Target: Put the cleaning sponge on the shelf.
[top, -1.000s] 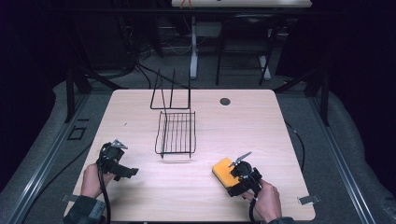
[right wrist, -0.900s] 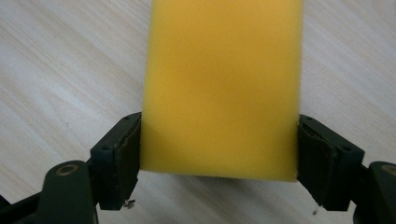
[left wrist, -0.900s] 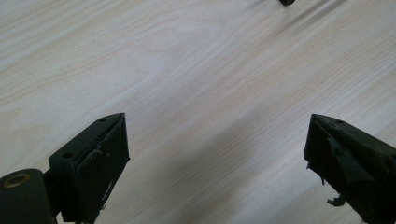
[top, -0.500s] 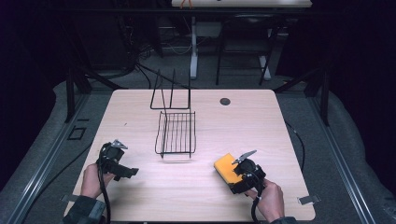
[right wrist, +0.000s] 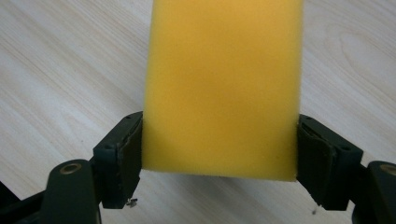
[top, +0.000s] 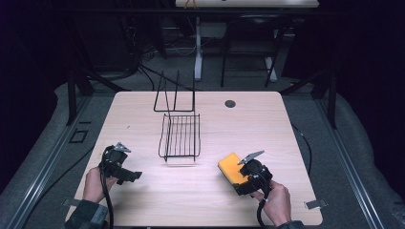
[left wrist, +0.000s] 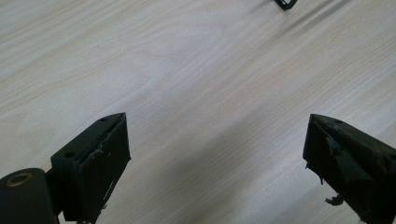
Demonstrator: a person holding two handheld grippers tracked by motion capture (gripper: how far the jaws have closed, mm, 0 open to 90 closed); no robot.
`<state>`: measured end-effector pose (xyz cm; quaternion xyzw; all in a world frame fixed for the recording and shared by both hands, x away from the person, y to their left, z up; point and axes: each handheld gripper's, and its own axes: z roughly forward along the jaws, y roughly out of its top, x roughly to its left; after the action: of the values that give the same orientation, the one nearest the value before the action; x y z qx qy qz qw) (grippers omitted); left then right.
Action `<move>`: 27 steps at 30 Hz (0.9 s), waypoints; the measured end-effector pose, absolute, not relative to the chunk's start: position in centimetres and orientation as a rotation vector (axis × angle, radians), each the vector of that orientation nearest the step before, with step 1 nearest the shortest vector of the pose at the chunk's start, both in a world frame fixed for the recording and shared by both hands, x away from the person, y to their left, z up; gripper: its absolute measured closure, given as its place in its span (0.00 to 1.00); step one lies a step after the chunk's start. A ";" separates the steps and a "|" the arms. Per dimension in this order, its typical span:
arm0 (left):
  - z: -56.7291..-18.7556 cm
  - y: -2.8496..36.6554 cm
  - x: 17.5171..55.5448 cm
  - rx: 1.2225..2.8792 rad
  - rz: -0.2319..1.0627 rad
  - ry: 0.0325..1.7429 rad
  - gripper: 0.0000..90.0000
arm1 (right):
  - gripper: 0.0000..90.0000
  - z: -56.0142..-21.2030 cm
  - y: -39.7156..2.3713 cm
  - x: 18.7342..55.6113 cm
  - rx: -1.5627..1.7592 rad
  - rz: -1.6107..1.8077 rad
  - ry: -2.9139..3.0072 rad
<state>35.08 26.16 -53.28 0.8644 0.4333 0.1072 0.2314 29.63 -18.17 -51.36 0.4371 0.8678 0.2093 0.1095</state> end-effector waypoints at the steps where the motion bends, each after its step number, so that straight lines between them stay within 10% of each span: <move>1: -53.3 26.2 35.1 2.378 0.296 1.190 0.08 | 0.27 -51.3 -18.1 29.7 1.283 0.628 2.551; 27: -53.3 26.2 35.0 2.382 0.290 1.184 0.09 | 0.27 -48.4 -16.5 31.5 1.199 0.687 2.519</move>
<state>35.01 26.15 -53.32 0.8662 0.4305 0.1054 0.2309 31.45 -16.54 -48.45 0.4134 0.8689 0.2371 0.1339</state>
